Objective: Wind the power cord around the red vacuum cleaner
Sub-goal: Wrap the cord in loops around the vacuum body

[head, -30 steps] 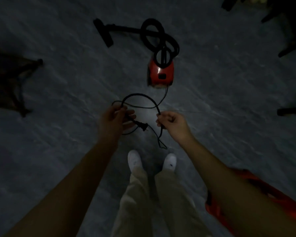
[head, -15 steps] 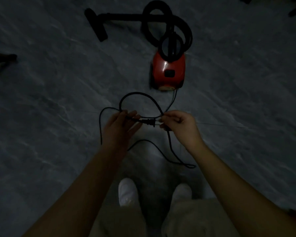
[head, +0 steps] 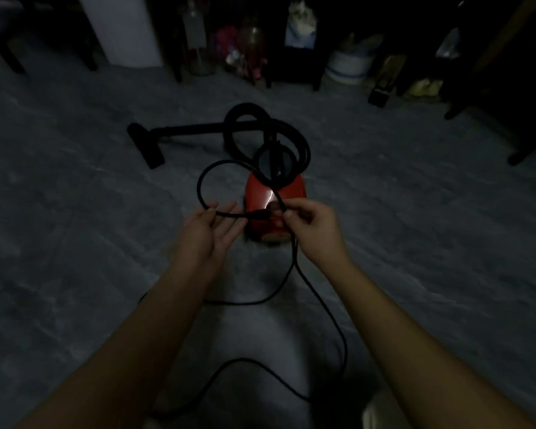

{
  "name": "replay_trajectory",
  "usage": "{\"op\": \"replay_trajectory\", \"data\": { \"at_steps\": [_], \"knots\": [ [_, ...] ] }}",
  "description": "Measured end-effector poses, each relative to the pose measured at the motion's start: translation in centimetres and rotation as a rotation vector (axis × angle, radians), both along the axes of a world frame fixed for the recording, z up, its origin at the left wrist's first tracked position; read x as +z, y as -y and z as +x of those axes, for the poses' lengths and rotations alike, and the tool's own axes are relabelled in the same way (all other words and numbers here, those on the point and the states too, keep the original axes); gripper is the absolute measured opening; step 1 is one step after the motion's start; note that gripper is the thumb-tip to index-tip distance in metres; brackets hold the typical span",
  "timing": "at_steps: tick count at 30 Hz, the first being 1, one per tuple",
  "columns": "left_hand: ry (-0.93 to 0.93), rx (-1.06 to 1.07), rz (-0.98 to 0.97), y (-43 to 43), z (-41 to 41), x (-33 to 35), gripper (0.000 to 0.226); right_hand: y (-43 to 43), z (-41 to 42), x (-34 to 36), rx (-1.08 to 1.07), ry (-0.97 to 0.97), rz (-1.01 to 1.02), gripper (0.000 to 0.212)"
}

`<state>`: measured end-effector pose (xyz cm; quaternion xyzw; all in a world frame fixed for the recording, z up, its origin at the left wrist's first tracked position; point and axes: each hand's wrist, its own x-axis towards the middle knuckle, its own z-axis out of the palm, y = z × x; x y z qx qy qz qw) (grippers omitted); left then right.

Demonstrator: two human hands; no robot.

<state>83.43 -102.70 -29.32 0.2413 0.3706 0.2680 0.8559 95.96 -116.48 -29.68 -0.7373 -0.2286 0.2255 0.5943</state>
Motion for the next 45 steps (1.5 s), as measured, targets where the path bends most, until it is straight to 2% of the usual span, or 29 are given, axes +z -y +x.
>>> {"op": "replay_trajectory", "data": {
  "at_steps": [3,11,15,17,20,23,26,29,31,36,40,45],
  "knots": [
    [0.081,-0.003,0.037,-0.3,1.9,0.2,0.017,-0.3,1.3,0.6,0.018,0.069,0.019,0.026],
    [0.088,0.007,0.036,0.6,2.5,-1.7,0.017,0.5,1.2,-0.1,0.121,-0.058,0.055,0.035],
    [0.103,-0.017,0.038,0.5,2.6,-3.2,0.015,-0.5,1.2,-1.2,0.086,-0.017,0.078,0.032],
    [0.030,-0.082,0.164,0.4,2.8,-3.3,0.019,-0.9,1.8,-1.3,0.040,0.033,0.076,0.034],
    [-0.236,-0.107,0.544,-0.1,2.3,-3.2,0.019,-0.4,2.9,-0.7,0.051,0.067,0.048,0.033],
    [-0.350,-0.097,0.738,-0.6,1.0,-3.3,0.027,0.3,3.8,-0.4,0.124,0.112,-0.046,0.032],
    [-0.490,-0.170,1.076,-1.2,0.4,-3.9,0.045,0.9,4.1,-0.9,0.236,0.140,-0.111,0.030],
    [-0.502,-0.224,1.313,-1.3,0.7,-3.5,0.047,0.8,4.6,-1.2,0.275,0.156,-0.143,0.030],
    [-0.467,-0.243,1.380,-0.8,1.0,-2.9,0.047,0.6,4.8,-1.0,0.257,0.171,-0.120,0.029],
    [-0.493,-0.268,1.366,-1.2,1.0,-2.4,0.039,0.9,5.2,-0.8,0.182,0.091,0.002,0.028],
    [-0.596,-0.362,1.455,-1.7,0.6,-3.3,0.048,0.8,5.3,-1.3,0.213,0.121,-0.025,0.019],
    [-0.556,-0.371,1.537,-1.0,1.1,-1.9,0.049,0.0,4.6,-1.2,0.306,0.131,-0.065,0.018]
  ]
}}
